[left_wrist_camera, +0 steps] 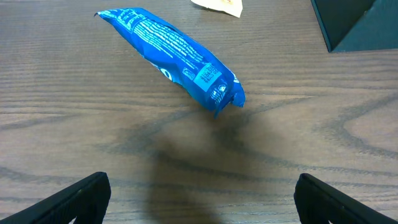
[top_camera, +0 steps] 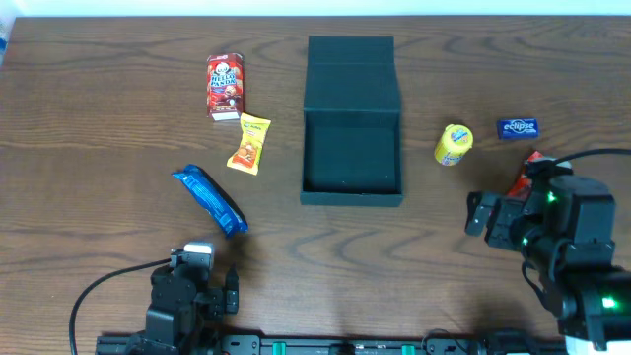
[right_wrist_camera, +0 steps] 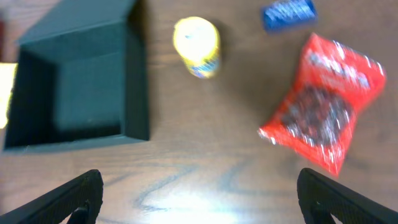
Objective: Pack container
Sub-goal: 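Move the right gripper to the red HACKS bag and grasp it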
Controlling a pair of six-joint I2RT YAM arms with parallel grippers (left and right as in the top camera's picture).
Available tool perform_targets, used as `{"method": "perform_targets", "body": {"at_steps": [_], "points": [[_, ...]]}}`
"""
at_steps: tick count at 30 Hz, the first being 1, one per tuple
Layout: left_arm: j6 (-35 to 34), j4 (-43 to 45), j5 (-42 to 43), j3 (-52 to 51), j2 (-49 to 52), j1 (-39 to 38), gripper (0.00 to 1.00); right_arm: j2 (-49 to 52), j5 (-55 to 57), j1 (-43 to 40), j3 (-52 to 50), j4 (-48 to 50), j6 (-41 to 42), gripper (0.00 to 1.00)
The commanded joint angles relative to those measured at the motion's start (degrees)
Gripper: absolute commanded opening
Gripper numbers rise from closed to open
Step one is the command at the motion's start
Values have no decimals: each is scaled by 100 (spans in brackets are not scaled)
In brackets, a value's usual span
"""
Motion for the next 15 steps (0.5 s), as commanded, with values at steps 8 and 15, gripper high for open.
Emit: {"method": "perform_targets", "body": {"at_steps": [8, 15], "points": [[37, -96, 90, -177, -37, 28, 95, 1237, 557, -1340, 83, -350, 1029, 99], [37, -96, 90, -177, -37, 28, 96, 2422, -697, -2459, 83, 682, -173, 99]]}}
